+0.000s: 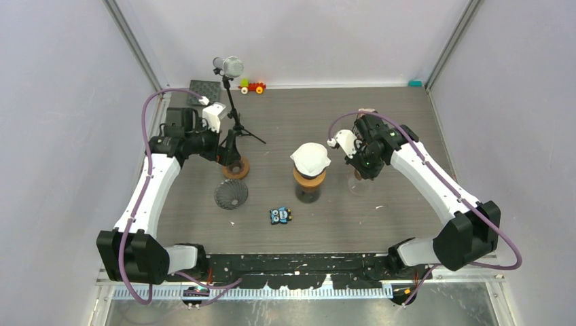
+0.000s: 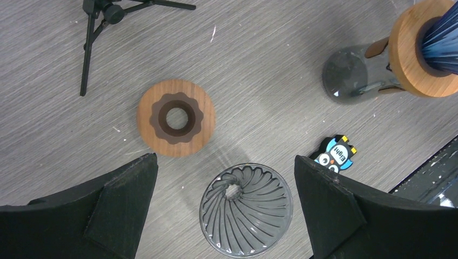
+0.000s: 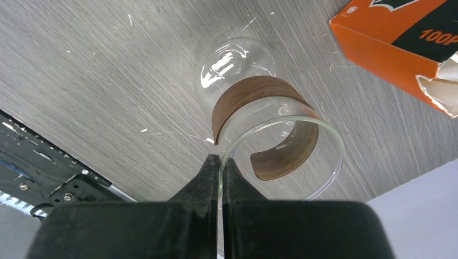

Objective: Place the coffee filter in the dripper
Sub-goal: Move the coffee server to the center of the board.

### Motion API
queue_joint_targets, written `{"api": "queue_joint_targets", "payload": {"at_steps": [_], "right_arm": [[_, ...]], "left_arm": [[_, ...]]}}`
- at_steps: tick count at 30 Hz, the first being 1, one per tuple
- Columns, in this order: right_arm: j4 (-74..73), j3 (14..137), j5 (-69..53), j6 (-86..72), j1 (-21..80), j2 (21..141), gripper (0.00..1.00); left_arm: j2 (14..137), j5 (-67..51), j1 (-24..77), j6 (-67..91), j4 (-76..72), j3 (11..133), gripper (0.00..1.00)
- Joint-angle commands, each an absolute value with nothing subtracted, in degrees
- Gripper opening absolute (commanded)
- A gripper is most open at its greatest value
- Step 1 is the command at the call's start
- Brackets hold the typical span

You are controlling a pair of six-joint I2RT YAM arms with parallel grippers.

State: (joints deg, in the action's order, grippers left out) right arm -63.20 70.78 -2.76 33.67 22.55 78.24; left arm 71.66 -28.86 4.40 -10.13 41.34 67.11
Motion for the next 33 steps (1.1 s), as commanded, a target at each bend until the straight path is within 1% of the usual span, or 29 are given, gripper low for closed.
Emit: {"api": "queue_joint_targets", "payload": {"at_steps": [1, 15, 22, 27, 33], "right_arm": [[-58.55, 71.45, -1.26, 33.05, 22.64, 78.37, 0.01], [-60.13, 71.55, -2.75, 34.10, 22.76, 80.98, 0.02], [-59.63, 70.43, -2.47, 33.60, 22.76, 81.69, 0.06], [-58.35, 69.61, -2.35, 32.87, 22.72, 81.25, 0.16], [-56.98, 69.61, -5.36, 31.58, 22.64, 79.57, 0.46]], "left_arm": [[71.02, -28.06, 4.22, -11.53, 38.96, 66.09, 1.00], [71.76, -27.54, 4.31, -12.20, 38.45, 65.22, 1.00], [71.61, -27.91, 4.27, -12.33, 38.63, 65.05, 1.00], [71.45, -27.93, 4.23, -12.37, 38.51, 65.01, 1.00], [71.38, -27.90, 4.23, -12.46, 38.47, 64.88, 1.00]]}}
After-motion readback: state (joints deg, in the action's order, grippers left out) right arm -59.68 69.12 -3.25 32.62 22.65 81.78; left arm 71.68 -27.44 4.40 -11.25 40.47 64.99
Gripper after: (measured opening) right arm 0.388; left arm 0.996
